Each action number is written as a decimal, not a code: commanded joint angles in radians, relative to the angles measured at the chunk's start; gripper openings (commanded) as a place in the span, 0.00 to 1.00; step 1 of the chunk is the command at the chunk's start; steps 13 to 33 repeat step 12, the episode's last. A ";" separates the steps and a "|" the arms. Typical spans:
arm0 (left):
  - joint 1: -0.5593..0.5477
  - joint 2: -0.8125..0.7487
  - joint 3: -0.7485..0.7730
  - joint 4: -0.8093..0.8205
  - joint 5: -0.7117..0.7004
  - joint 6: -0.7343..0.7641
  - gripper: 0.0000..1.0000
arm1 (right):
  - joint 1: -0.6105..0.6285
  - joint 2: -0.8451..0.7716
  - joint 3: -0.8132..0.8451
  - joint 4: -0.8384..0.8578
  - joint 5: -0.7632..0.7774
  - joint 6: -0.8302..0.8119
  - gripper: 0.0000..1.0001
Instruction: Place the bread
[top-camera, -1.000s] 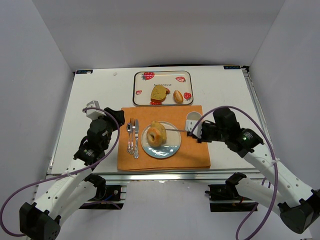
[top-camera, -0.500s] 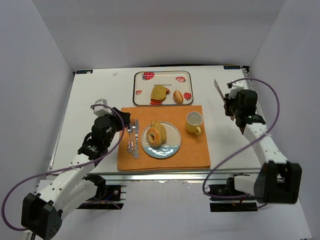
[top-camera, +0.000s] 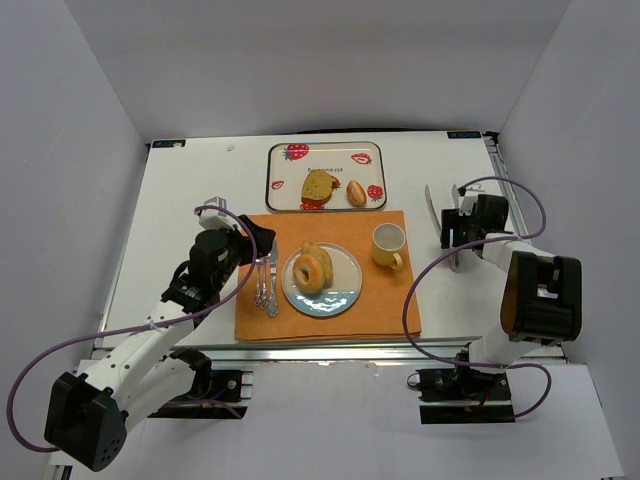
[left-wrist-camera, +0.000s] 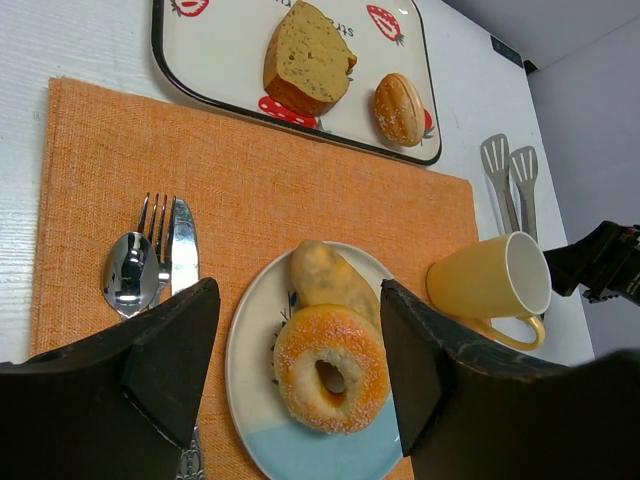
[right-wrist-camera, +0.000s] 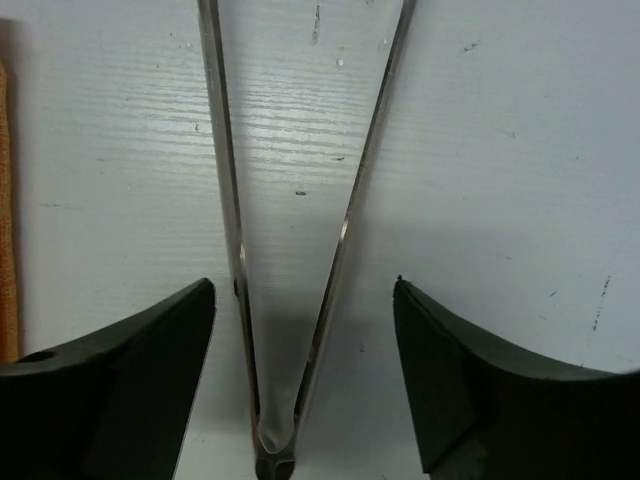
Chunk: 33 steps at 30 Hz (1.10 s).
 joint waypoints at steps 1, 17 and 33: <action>0.003 -0.008 -0.005 0.015 0.018 0.011 0.75 | -0.036 -0.017 -0.002 0.002 -0.042 -0.061 0.82; 0.003 0.046 0.013 0.078 0.134 0.031 0.75 | -0.030 -0.122 0.274 -0.241 -0.016 -0.054 0.90; 0.003 0.046 0.013 0.078 0.134 0.031 0.75 | -0.030 -0.122 0.274 -0.241 -0.016 -0.054 0.90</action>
